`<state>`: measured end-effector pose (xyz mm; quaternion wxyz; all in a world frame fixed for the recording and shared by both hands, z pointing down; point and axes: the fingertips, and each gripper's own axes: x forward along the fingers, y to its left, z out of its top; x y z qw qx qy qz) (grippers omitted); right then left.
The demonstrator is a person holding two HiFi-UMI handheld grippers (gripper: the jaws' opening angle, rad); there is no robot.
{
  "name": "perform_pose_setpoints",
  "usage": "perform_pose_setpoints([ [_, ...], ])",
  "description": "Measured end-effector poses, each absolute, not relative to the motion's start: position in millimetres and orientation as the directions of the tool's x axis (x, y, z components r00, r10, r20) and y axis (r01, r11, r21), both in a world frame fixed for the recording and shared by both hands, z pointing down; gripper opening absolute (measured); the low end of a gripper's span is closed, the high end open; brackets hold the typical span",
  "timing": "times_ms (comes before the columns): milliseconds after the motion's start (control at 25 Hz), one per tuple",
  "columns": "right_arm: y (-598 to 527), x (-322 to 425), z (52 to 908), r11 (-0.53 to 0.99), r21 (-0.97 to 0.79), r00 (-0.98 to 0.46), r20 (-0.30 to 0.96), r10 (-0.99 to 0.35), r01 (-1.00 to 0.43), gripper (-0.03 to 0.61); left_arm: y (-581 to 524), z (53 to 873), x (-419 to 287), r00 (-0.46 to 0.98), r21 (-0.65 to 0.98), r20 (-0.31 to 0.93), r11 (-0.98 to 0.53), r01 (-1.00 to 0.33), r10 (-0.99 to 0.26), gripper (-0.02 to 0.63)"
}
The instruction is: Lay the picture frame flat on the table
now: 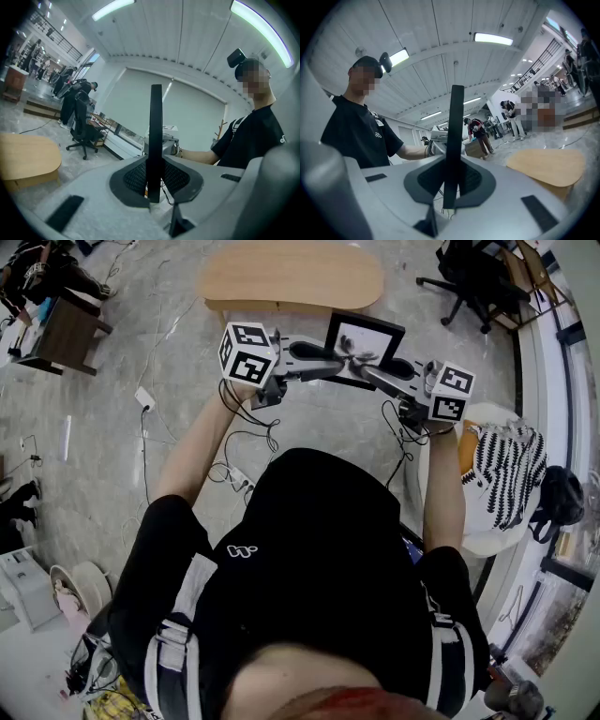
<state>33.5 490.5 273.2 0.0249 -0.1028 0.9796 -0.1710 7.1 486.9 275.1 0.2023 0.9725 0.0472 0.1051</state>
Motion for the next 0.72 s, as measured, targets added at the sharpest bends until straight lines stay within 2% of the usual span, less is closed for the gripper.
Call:
perform_pose_setpoints([
  [440, 478, 52, 312, 0.893, -0.367, -0.962, 0.018, -0.272, -0.259, 0.048, 475, 313, 23, 0.971, 0.413, 0.190, -0.909, 0.058, 0.148, 0.060],
  [720, 366, 45, 329, 0.875, -0.393, -0.957, 0.050, -0.286, -0.282, 0.048, 364, 330, 17, 0.980, 0.431, 0.161, -0.902, 0.039, 0.120, 0.060],
])
